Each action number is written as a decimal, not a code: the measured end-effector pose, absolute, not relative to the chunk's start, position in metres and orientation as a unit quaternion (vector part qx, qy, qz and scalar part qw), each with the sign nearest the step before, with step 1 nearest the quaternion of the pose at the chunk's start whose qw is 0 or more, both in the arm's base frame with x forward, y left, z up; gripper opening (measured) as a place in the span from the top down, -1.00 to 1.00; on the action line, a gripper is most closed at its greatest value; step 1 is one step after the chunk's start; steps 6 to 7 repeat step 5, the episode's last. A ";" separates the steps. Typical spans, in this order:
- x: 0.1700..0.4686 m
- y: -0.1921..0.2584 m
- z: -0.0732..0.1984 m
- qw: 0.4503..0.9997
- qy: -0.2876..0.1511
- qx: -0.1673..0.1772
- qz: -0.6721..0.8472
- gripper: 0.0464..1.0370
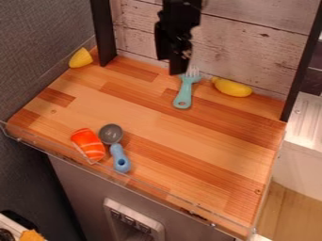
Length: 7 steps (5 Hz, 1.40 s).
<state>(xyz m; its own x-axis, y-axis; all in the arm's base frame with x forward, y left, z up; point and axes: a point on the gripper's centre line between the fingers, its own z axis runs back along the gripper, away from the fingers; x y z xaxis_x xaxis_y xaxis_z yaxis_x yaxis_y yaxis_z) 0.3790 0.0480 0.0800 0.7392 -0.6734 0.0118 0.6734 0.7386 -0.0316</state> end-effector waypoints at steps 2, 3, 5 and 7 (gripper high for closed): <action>0.389 0.132 0.079 0.912 -0.003 -0.008 -0.409 -0.92; 0.380 0.164 0.086 0.936 0.001 -0.006 -0.353 -0.92; 0.375 0.169 0.086 0.964 0.015 -0.007 -0.265 -0.91; 0.375 0.169 0.086 0.964 0.015 -0.007 -0.265 -0.91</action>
